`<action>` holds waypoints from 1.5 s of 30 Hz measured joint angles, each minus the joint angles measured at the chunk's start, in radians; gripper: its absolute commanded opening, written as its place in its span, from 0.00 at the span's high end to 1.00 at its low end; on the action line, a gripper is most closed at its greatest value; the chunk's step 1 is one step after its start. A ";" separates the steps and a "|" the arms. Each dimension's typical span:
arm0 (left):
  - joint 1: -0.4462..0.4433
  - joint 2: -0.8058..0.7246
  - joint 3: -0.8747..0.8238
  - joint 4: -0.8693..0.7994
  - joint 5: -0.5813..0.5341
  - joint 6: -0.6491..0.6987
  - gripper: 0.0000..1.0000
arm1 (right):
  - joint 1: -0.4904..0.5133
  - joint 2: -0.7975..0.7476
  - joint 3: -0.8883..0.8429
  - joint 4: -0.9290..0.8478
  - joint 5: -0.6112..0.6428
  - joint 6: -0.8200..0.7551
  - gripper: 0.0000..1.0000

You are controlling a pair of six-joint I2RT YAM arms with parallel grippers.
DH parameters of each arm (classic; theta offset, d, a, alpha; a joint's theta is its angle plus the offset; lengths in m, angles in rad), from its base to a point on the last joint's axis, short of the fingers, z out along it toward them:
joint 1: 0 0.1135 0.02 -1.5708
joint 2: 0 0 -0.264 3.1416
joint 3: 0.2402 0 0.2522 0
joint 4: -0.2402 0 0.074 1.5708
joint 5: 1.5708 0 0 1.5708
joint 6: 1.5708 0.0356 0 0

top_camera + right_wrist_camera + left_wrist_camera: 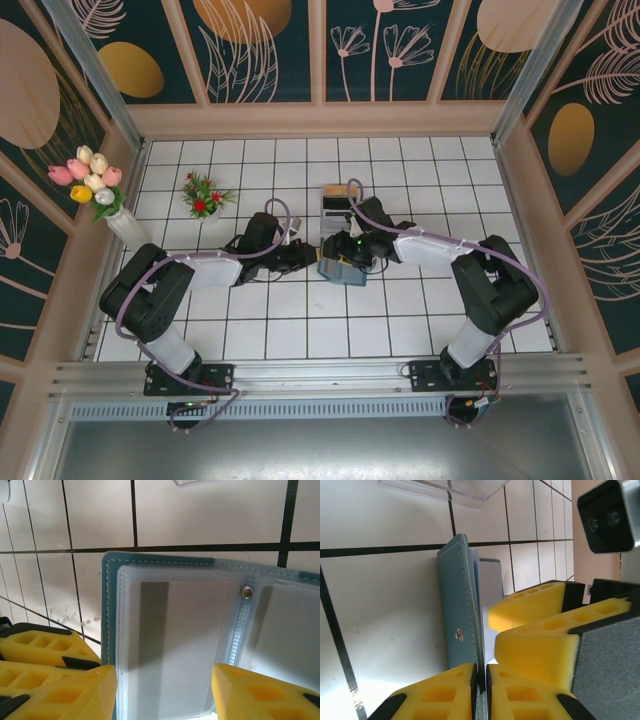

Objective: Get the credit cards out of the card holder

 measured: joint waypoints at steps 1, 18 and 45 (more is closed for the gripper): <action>-0.001 0.000 0.000 0.003 0.001 0.000 0.84 | 0.000 0.005 0.003 0.000 0.000 -0.002 0.45; -0.002 0.026 0.000 0.034 0.002 -0.022 0.86 | 0.005 0.023 0.031 -0.039 0.039 -0.015 0.51; -0.002 0.026 -0.004 0.049 0.002 -0.022 0.91 | 0.006 0.039 0.064 -0.065 0.057 -0.034 0.48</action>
